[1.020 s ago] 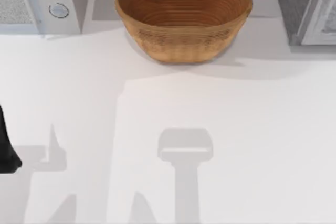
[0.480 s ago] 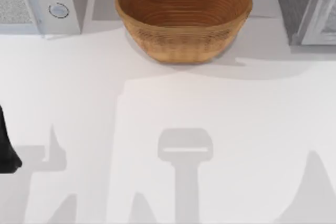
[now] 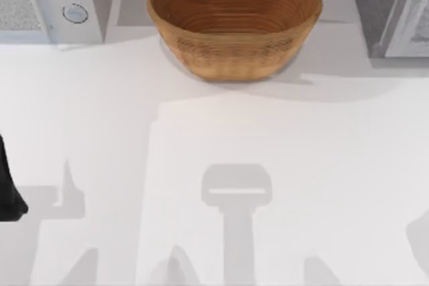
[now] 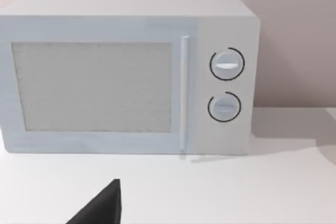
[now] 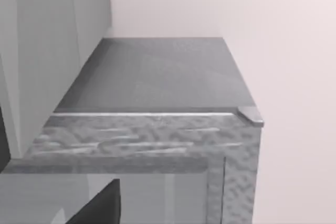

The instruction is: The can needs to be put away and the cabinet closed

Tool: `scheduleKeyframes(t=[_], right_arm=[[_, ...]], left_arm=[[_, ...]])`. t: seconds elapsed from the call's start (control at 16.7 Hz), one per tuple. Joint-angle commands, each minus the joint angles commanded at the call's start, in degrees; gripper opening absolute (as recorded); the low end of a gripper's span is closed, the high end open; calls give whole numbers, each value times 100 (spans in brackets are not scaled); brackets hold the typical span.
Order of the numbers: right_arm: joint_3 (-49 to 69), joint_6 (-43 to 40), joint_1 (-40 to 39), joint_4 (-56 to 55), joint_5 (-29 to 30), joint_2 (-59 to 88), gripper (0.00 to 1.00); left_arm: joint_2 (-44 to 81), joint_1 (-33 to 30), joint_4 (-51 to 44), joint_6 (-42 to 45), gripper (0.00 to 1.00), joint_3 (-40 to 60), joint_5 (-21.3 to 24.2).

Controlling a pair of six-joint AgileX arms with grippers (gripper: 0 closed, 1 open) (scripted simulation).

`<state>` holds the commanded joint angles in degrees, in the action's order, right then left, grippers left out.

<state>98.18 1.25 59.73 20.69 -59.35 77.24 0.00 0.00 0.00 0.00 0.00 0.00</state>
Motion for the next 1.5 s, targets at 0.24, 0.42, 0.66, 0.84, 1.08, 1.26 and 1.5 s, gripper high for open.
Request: scheduleKeyframes(t=[0.24,0.42,0.66,0.84,1.08,1.26,1.5], right_arm=[[163,-3,-10,166,13,-50,100],[171,-2,6,149,10,-41,100],[254,-35,-594,154,580,-45,100],[335,-76,-1606,167,1540,-70,100],[394,-113,-3402,203,3306,-130,100],[382,-120,-4877,246,4806,-187,100],[286,-94,-6744,330,6719,-256,100]], left_arm=[[0,0,0,0,100,0,0],[0,0,0,0,100,0,0],[0,0,0,0,100,0,0],[0,0,0,0,100,0,0],[0,0,0,0,100,0,0],[0,0,0,0,100,0,0],[0,0,0,0,100,0,0]])
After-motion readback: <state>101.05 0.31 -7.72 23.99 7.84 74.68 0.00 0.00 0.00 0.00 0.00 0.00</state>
